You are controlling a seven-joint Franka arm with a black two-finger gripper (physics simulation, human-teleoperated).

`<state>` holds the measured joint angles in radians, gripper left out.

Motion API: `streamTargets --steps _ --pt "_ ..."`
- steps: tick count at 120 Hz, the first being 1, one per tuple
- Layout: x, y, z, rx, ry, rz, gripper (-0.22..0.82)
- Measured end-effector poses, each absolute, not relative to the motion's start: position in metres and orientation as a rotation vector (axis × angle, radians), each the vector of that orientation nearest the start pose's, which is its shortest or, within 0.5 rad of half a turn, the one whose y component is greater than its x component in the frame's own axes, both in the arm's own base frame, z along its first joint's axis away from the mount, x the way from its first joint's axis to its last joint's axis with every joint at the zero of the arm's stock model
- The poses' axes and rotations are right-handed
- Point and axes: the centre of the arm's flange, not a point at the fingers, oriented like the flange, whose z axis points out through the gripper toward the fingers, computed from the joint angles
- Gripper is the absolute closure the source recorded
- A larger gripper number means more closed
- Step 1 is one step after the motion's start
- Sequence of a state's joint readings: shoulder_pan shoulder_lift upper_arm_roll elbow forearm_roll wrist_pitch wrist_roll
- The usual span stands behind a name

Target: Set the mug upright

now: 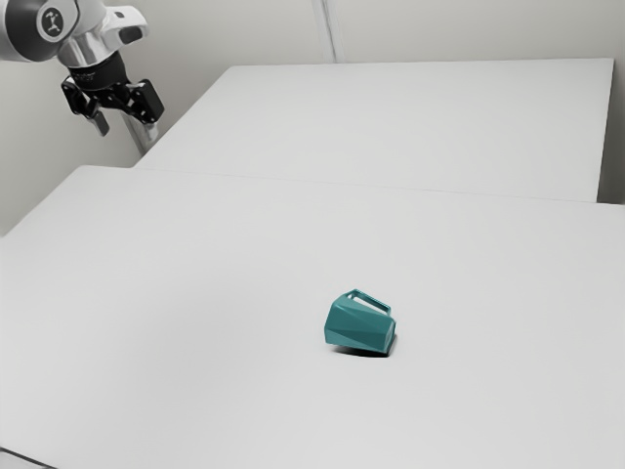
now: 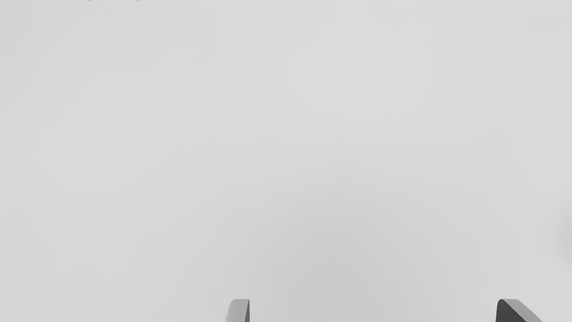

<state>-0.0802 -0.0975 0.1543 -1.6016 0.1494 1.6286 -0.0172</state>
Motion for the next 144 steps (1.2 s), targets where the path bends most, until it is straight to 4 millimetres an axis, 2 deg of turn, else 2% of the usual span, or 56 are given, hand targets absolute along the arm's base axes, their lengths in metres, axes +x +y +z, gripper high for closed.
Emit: streamTargets --steps 30,41,65,82,91,110,132,144 --pt "0.528 0.059 0.662 -2.997 -0.122 -0.166 0.0" --pt "0.536 0.057 0.653 -3.017 -0.119 -0.154 0.0" --pt "0.57 0.04 0.586 -3.25 -0.167 -0.006 0.0" --pt "0.567 0.021 0.516 -3.425 -0.258 0.212 0.0" --pt "0.561 0.014 0.488 -3.475 -0.307 0.315 0.0" --pt "0.563 0.003 0.44 -3.546 -0.413 0.483 0.0" --pt "0.57 -0.02 0.402 -3.593 -0.461 0.629 0.0" --pt "0.571 -0.026 0.385 -3.606 -0.496 0.693 0.0"
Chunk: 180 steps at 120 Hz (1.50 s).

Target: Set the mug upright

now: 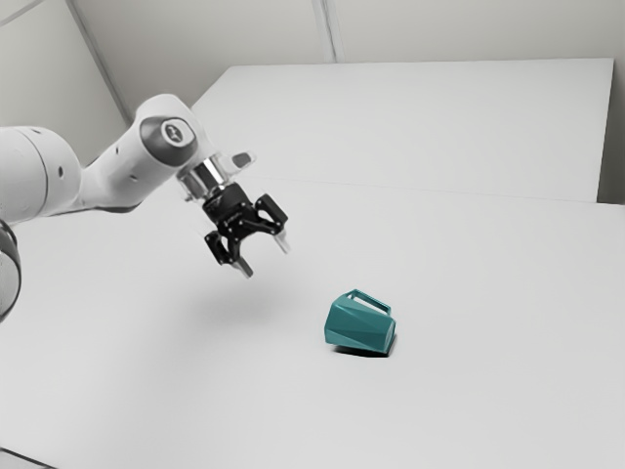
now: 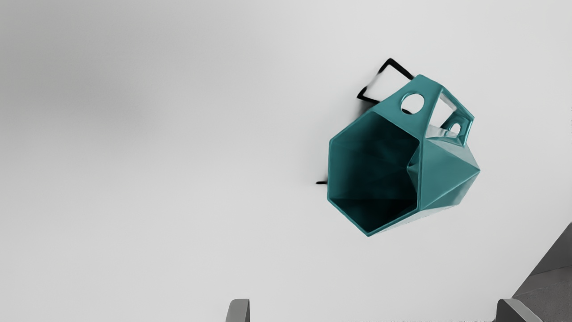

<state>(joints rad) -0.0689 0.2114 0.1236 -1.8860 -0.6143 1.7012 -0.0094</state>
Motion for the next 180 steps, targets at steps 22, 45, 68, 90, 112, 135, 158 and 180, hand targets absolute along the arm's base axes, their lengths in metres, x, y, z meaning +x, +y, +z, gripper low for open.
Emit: streamTargets --steps 22,45,68,90,112,135,158,180 --pt "0.575 -0.048 0.357 2.467 0.346 -0.534 0.0" --pt "0.579 -0.072 0.333 2.419 0.352 -0.558 0.0" --pt "0.58 -0.092 0.317 2.383 0.354 -0.577 0.0" --pt "0.582 -0.11 0.308 2.369 0.351 -0.564 0.0" --pt "0.584 -0.127 0.303 2.354 0.355 -0.541 0.0" --pt "0.586 -0.136 0.292 2.343 0.376 -0.532 0.0" --pt "0.587 -0.146 0.285 2.339 0.382 -0.519 0.05" --pt "0.588 -0.152 0.283 2.356 0.381 -0.507 0.39"
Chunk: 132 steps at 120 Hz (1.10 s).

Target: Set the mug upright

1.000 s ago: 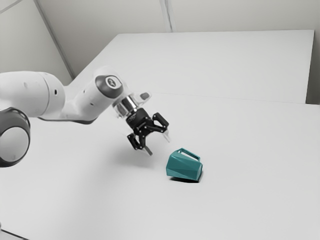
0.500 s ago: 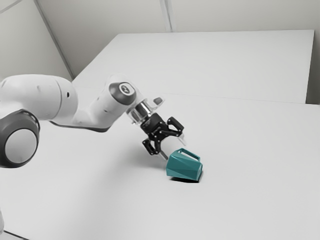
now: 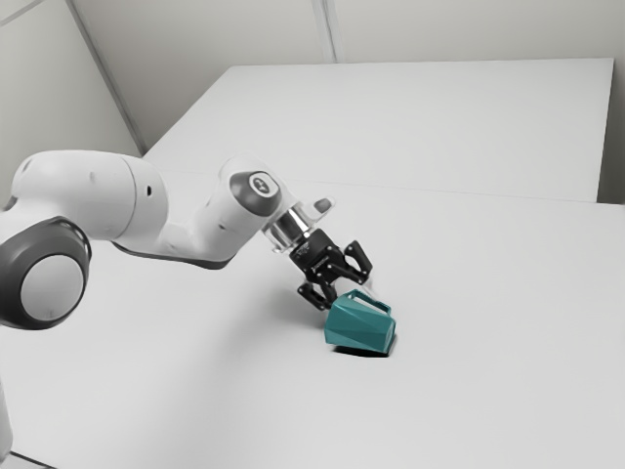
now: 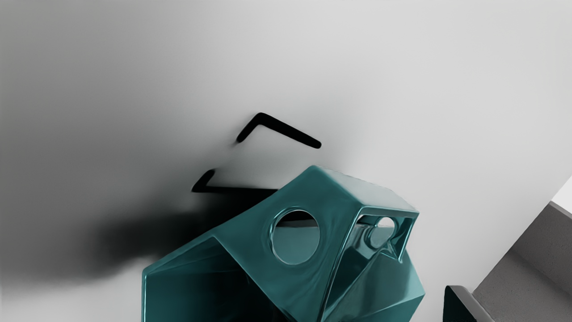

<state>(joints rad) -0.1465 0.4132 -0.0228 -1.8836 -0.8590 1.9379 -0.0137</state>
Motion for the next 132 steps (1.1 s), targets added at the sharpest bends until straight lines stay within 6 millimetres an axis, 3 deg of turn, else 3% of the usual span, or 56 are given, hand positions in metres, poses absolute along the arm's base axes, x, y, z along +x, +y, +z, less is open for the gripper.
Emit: streamTargets --steps 13,34,51,61,77,95,107,132 --pt "0.592 -0.152 0.288 2.415 0.36 -0.481 0.57" --pt "0.6 -0.167 0.314 2.495 0.298 -0.415 0.7" --pt "0.595 -0.19 0.331 2.535 0.263 -0.39 0.75" --pt "0.593 -0.195 0.336 2.558 0.263 -0.387 0.76" --pt "0.587 -0.2 0.361 2.649 0.226 -0.335 0.77" --pt "0.585 -0.187 0.4 2.831 0.151 -0.195 0.78" --pt "0.584 -0.173 0.417 2.972 0.103 -0.092 0.78" --pt "0.585 -0.126 0.422 3.165 0.108 0.034 0.79"
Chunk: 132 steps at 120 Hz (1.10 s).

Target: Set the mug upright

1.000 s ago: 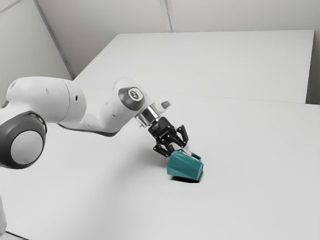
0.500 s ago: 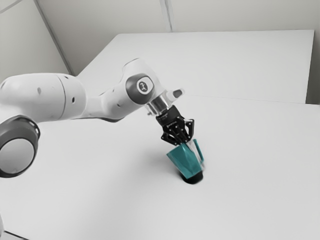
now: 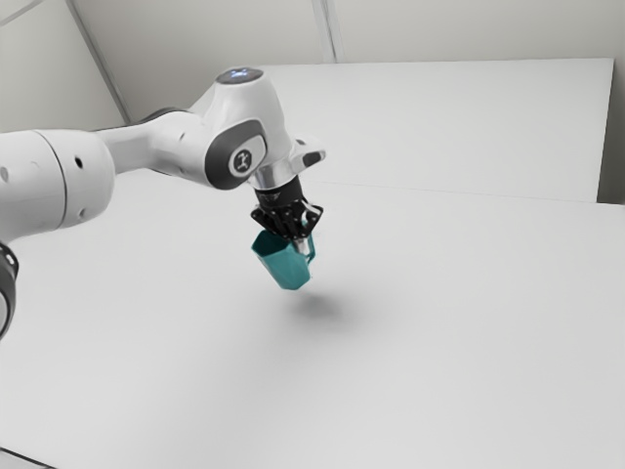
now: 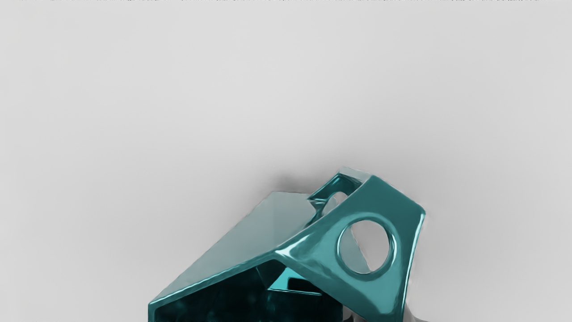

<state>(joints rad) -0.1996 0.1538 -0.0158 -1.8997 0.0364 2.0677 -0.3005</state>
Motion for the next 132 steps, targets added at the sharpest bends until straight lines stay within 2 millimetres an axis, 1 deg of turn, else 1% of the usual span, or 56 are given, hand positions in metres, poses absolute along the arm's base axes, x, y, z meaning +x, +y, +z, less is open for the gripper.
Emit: streamTargets --steps 13,23,30,49,60,74,91,103,114,122,132 --pt "0.583 -0.091 0.411 -3.073 -0.164 -0.038 0.79" --pt "0.582 -0.077 0.404 -3.059 -0.184 -0.045 0.79" --pt "0.58 -0.073 0.399 -3.053 -0.185 -0.042 0.79" --pt "0.564 -0.061 0.384 -3.045 -0.201 -0.004 0.79" --pt "0.558 -0.057 0.375 -3.044 -0.213 0.021 0.79" --pt "0.553 -0.055 0.361 -3.043 -0.219 0.047 0.79" --pt "0.552 -0.057 0.351 -3.051 -0.227 0.054 0.79" --pt "0.552 -0.057 0.353 -3.057 -0.23 0.047 0.57" --pt "0.551 -0.056 0.366 -3.062 -0.231 0.023 0.37" --pt "0.549 -0.056 0.38 -3.065 -0.233 0.0 0.27" --pt "0.546 -0.055 0.397 -3.068 -0.235 -0.03 0.18"
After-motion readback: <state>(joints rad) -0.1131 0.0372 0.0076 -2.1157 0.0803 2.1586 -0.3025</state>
